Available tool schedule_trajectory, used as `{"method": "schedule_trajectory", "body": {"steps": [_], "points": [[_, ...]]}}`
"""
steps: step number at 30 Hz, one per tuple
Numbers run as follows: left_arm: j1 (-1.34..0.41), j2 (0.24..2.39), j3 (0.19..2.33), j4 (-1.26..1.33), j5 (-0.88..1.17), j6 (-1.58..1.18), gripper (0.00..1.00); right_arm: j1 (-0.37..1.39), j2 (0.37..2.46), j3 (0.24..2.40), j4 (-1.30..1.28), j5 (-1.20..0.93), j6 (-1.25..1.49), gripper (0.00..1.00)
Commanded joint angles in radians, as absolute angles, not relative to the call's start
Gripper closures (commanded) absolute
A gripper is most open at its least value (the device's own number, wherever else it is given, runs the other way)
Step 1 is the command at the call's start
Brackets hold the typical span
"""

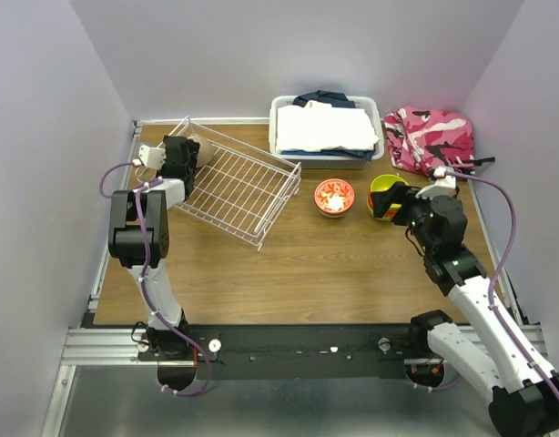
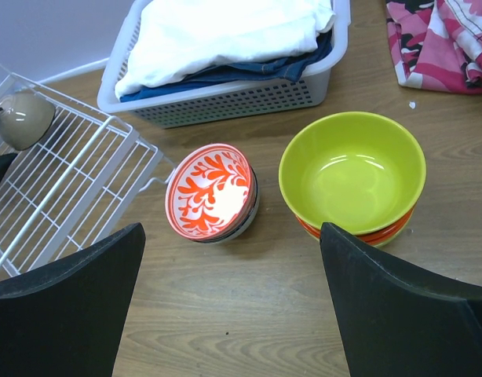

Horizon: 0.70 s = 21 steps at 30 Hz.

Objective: Unload the bowls from the dish rack

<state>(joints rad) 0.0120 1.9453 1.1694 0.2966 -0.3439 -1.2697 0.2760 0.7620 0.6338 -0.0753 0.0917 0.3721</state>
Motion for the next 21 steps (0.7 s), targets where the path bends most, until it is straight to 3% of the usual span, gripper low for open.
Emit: {"method": "schedule_trajectory", "body": {"steps": [1,9,21], "points": [[0.025,1.997,1.200,0.284,-0.371,-1.270,0.01,0.282,0.769,0.615,-0.046,0.094,0.357,0.00],[0.026,2.003,1.207,0.302,-0.325,-1.276,0.03,0.284,0.772,0.609,-0.038,0.083,0.356,0.00],[0.028,1.916,1.177,0.331,-0.305,-1.284,0.39,0.284,0.765,0.607,-0.032,0.077,0.357,0.00]]}}
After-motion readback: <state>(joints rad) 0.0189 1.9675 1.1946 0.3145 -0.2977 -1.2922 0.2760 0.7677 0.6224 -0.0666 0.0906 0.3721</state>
